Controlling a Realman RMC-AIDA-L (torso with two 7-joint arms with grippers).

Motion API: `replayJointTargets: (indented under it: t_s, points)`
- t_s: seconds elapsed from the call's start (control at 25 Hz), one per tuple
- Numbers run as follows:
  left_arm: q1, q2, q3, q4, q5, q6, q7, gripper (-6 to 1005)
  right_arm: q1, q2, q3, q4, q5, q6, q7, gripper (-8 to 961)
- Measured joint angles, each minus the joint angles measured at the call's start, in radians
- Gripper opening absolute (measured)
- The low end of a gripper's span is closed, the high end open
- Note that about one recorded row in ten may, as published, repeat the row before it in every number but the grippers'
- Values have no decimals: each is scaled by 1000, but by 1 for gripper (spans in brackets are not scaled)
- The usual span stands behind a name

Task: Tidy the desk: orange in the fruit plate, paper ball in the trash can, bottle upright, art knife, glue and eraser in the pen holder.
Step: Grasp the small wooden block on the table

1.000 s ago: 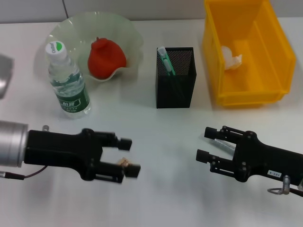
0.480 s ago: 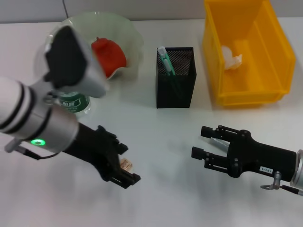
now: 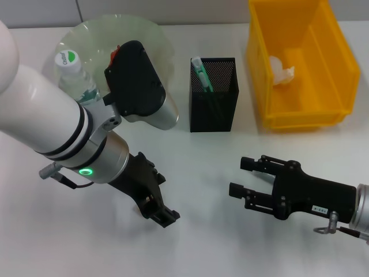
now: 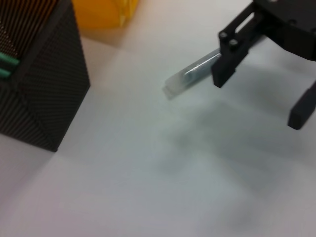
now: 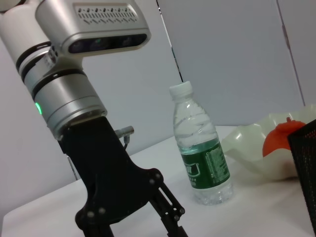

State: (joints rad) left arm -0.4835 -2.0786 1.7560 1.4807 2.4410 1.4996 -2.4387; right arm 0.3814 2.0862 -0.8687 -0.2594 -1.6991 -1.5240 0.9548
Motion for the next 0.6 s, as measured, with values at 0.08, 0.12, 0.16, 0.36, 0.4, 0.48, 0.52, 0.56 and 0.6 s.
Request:
replayJointTargets:
  t_s: [0.08,0.12,0.16,0.36,0.4,0.48,0.52,0.56,0.6]
  points:
    - [0,0,1,-15,7,-1,-1,778,4,0,4,6,1,1,-1,690]
    - [0,0,1,-15,7,-1,-1,778,4,0,4,6,1,1,-1,690]
    - [0,0,1,-22,13,-1,-1,777,5,0,6,6,1,2,-1,690]
    - [-1,0,-5,-61,27,-4,-2,776,12,0,8,8,3,2,-2,689]
    - [-2,0,-6,-66,30,-6,-1,776,14,0,9,9,3,2,-2,689]
    - [-3,0,-7,-80,44,-18,-1,776,17,0,9,9,3,4,-2,689]
    - [-3,0,-7,-80,44,-18,-1,776,17,0,9,9,3,4,-2,689]
    - [-3,0,-7,-83,48,-23,-1,775,17,0,10,10,4,4,-2,689]
    - [-3,0,-7,-87,50,-27,-1,775,18,0,10,10,4,4,-2,689]
